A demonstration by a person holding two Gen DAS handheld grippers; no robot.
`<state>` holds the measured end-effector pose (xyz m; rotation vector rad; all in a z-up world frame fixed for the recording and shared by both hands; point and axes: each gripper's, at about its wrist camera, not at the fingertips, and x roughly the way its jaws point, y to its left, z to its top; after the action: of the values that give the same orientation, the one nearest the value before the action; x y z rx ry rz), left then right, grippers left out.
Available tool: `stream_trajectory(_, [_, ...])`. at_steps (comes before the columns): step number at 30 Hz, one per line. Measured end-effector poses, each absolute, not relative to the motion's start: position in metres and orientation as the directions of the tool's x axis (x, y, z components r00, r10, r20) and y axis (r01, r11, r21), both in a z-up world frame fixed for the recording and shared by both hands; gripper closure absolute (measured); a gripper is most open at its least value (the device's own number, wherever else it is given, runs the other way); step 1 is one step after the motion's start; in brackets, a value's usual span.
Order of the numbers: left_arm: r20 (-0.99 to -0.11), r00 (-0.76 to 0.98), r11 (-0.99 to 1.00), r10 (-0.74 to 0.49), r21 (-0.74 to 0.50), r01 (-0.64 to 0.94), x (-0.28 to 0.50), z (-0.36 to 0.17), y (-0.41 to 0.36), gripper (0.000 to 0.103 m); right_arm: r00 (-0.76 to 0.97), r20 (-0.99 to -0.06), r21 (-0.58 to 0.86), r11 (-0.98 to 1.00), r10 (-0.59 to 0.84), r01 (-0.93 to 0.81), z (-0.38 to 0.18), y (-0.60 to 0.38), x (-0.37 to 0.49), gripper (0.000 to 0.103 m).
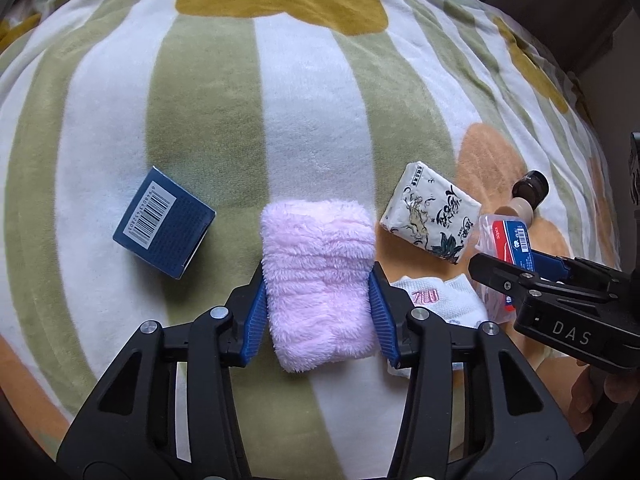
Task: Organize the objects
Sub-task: 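Grasp the pink towel with the left tool while the right tool grasps the floss box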
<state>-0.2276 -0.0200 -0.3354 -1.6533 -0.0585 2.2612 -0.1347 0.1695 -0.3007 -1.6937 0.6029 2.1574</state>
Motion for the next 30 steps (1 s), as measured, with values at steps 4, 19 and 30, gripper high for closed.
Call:
stream_trajectory(4, [-0.913, -0.281, -0.939, 0.295, -0.224, -0.260, -0.226, -0.324, -0.019, 0.061, -0.251, -0.968, 0.119, -0.861, 0.011, -0.495, -0.288, 0.170, -0.117, 0.050])
stream_trajectory(19, [-0.867, -0.403, -0.943, 0.293, -0.192, -0.273, -0.186, -0.216, -0.031, 0.061, -0.404, -0.914, 0.153, -0.895, 0.033, -0.418, -0.208, 0.166, -0.137, 0.050])
stream_trajectory(30, [-0.810, -0.488, -0.939, 0.324, -0.213, -0.269, -0.105, -0.136, -0.026, 0.061, -0.512, -0.859, 0.158, -0.952, -0.001, -0.263, -0.133, 0.153, -0.124, 0.050])
